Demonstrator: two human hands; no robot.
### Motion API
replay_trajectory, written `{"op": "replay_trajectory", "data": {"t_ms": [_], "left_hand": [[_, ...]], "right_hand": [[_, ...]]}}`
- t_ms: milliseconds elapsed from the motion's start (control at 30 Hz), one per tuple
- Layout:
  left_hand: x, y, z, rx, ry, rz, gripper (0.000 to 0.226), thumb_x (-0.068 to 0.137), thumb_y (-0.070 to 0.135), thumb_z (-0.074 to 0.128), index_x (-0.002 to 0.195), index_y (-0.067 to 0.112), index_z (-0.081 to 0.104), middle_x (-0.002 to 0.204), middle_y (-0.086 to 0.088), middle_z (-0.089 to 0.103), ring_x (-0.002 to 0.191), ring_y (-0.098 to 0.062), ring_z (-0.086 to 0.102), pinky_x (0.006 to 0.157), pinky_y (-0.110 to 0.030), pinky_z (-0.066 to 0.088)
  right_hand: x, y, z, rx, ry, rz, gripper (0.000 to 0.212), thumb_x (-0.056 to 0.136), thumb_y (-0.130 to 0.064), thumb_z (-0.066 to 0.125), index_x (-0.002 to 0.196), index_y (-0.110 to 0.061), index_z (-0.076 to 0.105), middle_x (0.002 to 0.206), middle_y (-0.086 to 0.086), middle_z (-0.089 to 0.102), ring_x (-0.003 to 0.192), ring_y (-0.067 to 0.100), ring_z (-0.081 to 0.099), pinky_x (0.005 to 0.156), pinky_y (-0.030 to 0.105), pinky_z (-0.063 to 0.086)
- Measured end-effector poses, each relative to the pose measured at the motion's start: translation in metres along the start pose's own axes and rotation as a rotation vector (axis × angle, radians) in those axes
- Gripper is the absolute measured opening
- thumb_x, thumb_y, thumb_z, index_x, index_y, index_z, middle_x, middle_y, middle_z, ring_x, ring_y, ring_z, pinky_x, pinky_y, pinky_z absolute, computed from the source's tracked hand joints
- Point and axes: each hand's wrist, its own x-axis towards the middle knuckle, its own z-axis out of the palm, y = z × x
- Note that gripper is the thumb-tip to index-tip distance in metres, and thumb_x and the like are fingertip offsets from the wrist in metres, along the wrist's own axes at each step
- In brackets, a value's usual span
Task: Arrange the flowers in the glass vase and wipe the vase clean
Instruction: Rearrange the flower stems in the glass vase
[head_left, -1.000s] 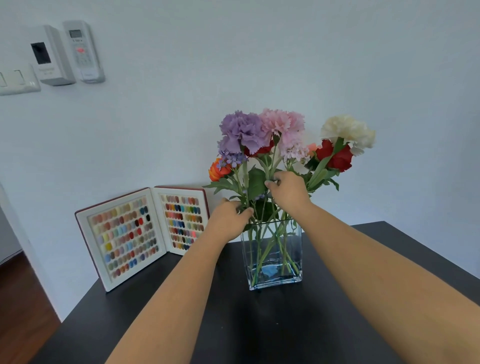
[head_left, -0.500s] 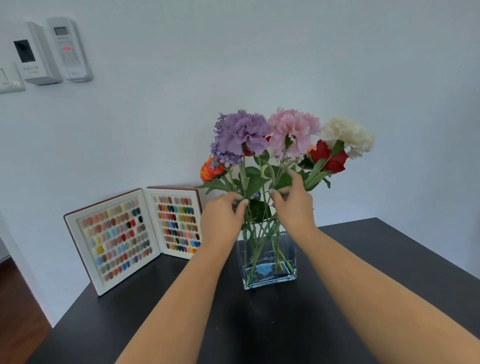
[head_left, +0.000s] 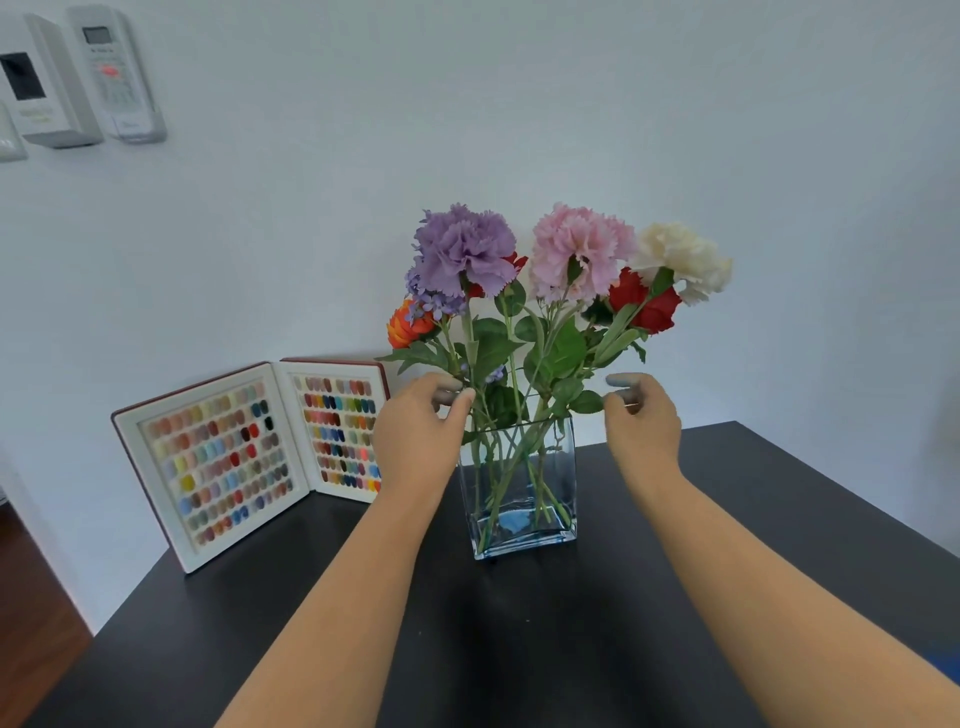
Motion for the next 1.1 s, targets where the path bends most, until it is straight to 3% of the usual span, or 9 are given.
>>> {"op": "replay_trajectory", "data": {"t_ms": [133, 200, 300, 400, 500, 667, 833, 967, 1100], "left_hand": [[-0.010, 0.015, 0.008, 0.067, -0.033, 0.192, 0.010, 0.085, 0.037, 0.071, 0.089, 0.027, 0.072, 0.083, 0.013, 0.069, 0.081, -0.006, 0.060, 0.073, -0.029, 0.049], [-0.009, 0.022, 0.015, 0.115, -0.060, 0.266, 0.011, 0.084, 0.034, 0.072, 0.090, 0.025, 0.074, 0.084, 0.009, 0.071, 0.083, -0.013, 0.062, 0.075, -0.033, 0.050], [-0.004, 0.026, 0.023, 0.175, -0.107, 0.295, 0.013, 0.083, 0.032, 0.074, 0.093, 0.023, 0.076, 0.086, 0.004, 0.073, 0.085, -0.021, 0.063, 0.078, -0.038, 0.050], [0.001, 0.025, 0.030, 0.200, -0.150, 0.277, 0.017, 0.084, 0.033, 0.073, 0.097, 0.023, 0.076, 0.090, 0.003, 0.074, 0.087, -0.023, 0.063, 0.079, -0.038, 0.050], [0.005, 0.023, 0.035, 0.200, -0.212, 0.215, 0.019, 0.086, 0.034, 0.071, 0.102, 0.025, 0.075, 0.097, 0.002, 0.074, 0.093, -0.024, 0.062, 0.080, -0.039, 0.051], [0.011, 0.014, 0.039, 0.062, -0.280, 0.122, 0.021, 0.085, 0.032, 0.073, 0.104, 0.024, 0.075, 0.099, 0.002, 0.070, 0.098, -0.023, 0.058, 0.081, -0.035, 0.049], [0.014, 0.010, 0.040, 0.032, -0.329, 0.123, 0.026, 0.082, 0.037, 0.075, 0.106, 0.026, 0.075, 0.098, 0.001, 0.067, 0.101, -0.026, 0.057, 0.087, -0.042, 0.048], [0.016, 0.011, 0.043, 0.020, -0.299, 0.089, 0.030, 0.081, 0.042, 0.075, 0.108, 0.030, 0.074, 0.097, 0.001, 0.065, 0.099, -0.028, 0.056, 0.088, -0.042, 0.046], [0.017, 0.009, 0.047, 0.051, -0.282, 0.069, 0.032, 0.081, 0.045, 0.074, 0.110, 0.030, 0.074, 0.102, -0.002, 0.066, 0.103, -0.030, 0.051, 0.087, -0.037, 0.039]], "right_hand": [[0.015, -0.005, 0.003, -0.029, -0.162, 0.164, 0.030, 0.088, -0.030, 0.059, 0.117, -0.024, 0.053, 0.092, -0.005, 0.061, 0.082, 0.011, 0.058, 0.069, 0.028, 0.041], [0.023, -0.013, 0.007, -0.091, -0.225, 0.141, 0.026, 0.088, -0.035, 0.061, 0.111, -0.022, 0.058, 0.095, -0.002, 0.064, 0.089, 0.016, 0.059, 0.077, 0.031, 0.043], [0.032, -0.025, 0.010, -0.191, -0.205, 0.021, 0.024, 0.091, -0.031, 0.059, 0.080, -0.010, 0.066, 0.074, 0.005, 0.063, 0.071, 0.021, 0.055, 0.065, 0.032, 0.042], [0.036, -0.037, 0.011, -0.259, -0.201, -0.061, 0.041, 0.093, -0.029, 0.058, 0.058, -0.011, 0.048, 0.055, 0.002, 0.046, 0.055, 0.019, 0.042, 0.051, 0.029, 0.030], [0.039, -0.048, 0.013, -0.323, -0.237, -0.111, 0.038, 0.096, -0.029, 0.055, 0.070, -0.001, 0.059, 0.065, 0.010, 0.060, 0.056, 0.018, 0.047, 0.050, 0.027, 0.032], [0.044, -0.063, 0.022, -0.313, -0.289, -0.124, 0.036, 0.096, -0.029, 0.054, 0.088, 0.003, 0.068, 0.084, 0.018, 0.072, 0.075, 0.033, 0.063, 0.068, 0.036, 0.050], [0.040, -0.070, 0.038, -0.288, -0.299, -0.130, 0.040, 0.095, -0.027, 0.056, 0.078, 0.008, 0.063, 0.072, 0.022, 0.066, 0.057, 0.023, 0.050, 0.054, 0.031, 0.042], [0.033, -0.070, 0.050, -0.393, -0.355, -0.170, 0.038, 0.094, -0.026, 0.057, 0.063, -0.005, 0.055, 0.056, 0.006, 0.053, 0.054, 0.017, 0.045, 0.046, 0.024, 0.030], [0.033, -0.072, 0.057, -0.396, -0.392, -0.138, 0.040, 0.092, -0.026, 0.059, 0.066, 0.004, 0.060, 0.074, 0.023, 0.067, 0.058, 0.020, 0.047, 0.052, 0.028, 0.037]]}}
